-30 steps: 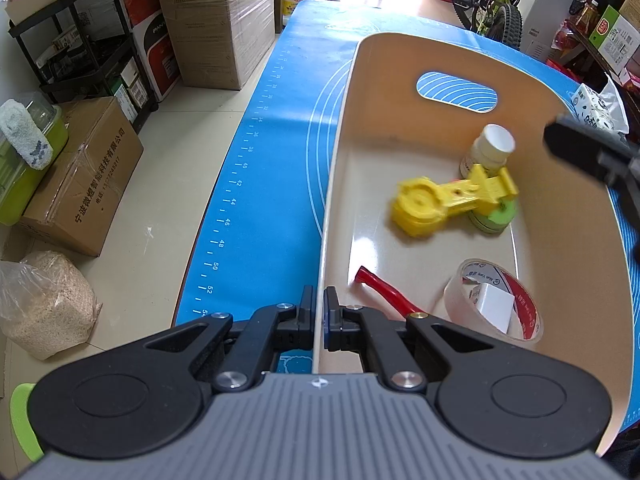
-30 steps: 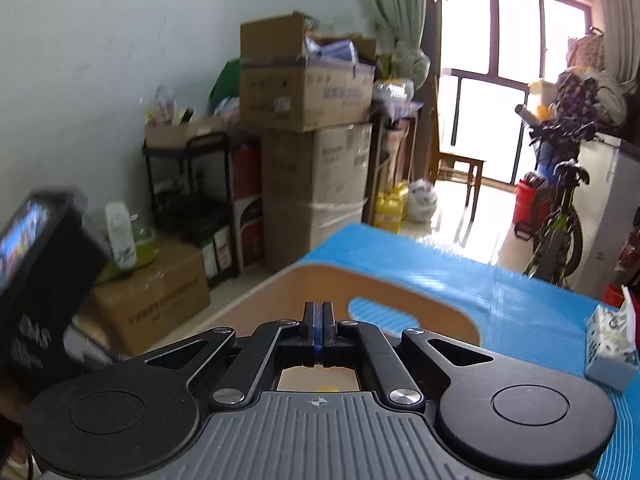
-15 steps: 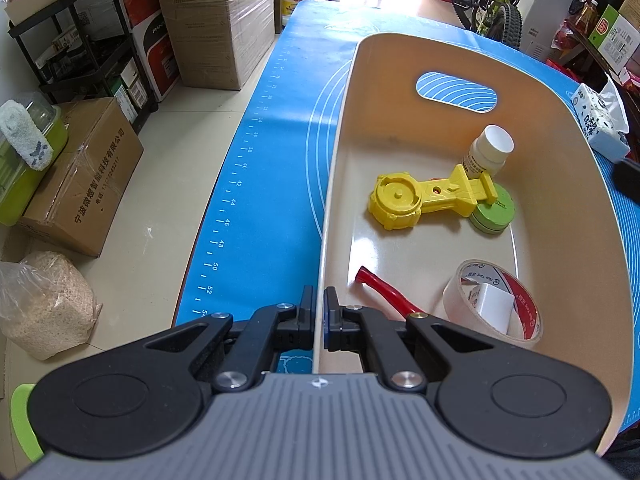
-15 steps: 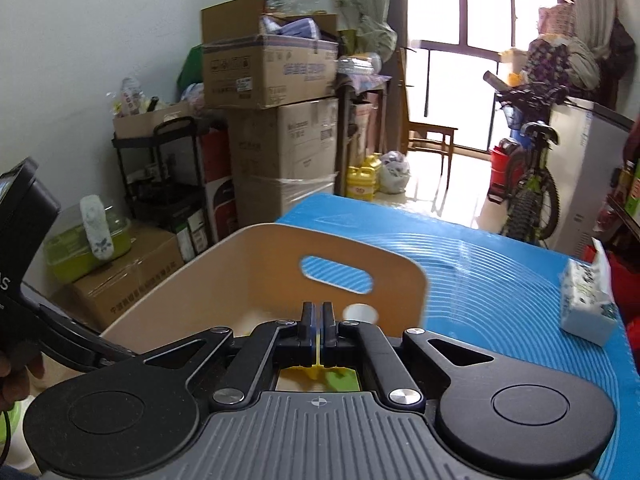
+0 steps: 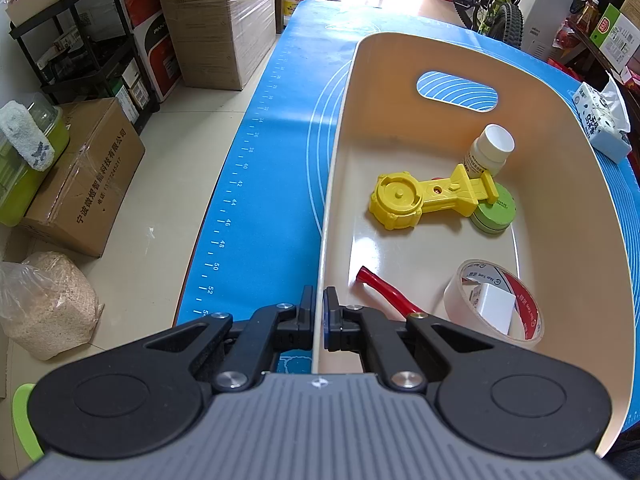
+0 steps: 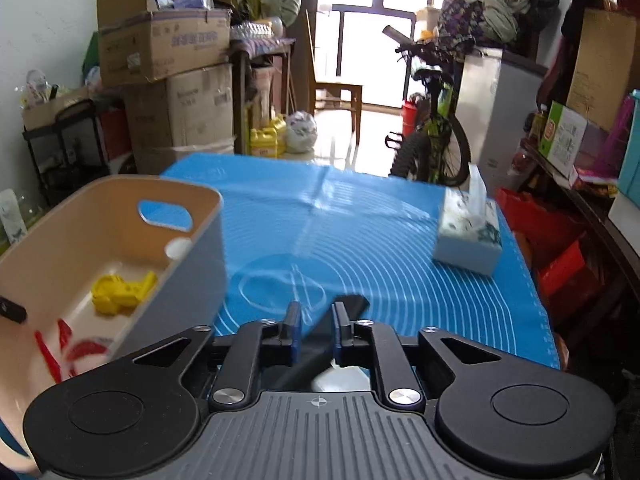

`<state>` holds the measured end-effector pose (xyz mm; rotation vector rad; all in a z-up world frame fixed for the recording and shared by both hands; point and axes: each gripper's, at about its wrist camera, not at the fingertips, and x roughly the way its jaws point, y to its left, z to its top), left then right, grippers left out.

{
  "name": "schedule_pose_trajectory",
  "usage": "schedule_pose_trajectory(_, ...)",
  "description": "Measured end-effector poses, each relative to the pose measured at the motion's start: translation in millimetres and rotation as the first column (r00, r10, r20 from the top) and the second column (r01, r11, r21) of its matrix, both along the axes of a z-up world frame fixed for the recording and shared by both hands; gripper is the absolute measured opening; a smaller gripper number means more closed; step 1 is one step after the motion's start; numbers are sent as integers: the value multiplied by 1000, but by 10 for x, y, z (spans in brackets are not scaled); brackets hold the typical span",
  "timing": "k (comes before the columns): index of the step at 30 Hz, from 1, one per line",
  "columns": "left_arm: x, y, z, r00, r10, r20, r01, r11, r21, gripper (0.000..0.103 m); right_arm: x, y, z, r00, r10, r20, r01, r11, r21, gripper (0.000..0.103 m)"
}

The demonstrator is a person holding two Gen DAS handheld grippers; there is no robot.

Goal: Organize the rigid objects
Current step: 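Grasp the white charger with the right gripper and lift it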

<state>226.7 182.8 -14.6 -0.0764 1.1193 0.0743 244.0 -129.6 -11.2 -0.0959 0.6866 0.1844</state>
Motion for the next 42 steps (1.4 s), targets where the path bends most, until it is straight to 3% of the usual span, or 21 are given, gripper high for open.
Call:
schedule_pose_trajectory(9,1,1,0,1000,0,-1,0,1000,1,5,4,-133,-414,996,21,-90,-22,1000,-11,65)
schedule_pose_trajectory(18,-9,15,2,1000,-2,0,2,1000,7,5,71,-176,-626,989,31,-145,-39,998,-54,70)
schedule_pose_trajectory(31,-8,10,4,1000,-1,-1,1,1000,11,6,333,-107,-801,979,123,-163,-145,980,-133,71)
schedule_pose_trajectory(32,-8,10,4,1000,-1,-1,1,1000,10,6,340,-119,-792,976,133,-172,-154,981,-117,64)
schedule_pose_trajectory(42,-6,7,6,1000,-2,-2,2,1000,16,6,144,-219,-706,968,134,-212,-157,983,-92,52)
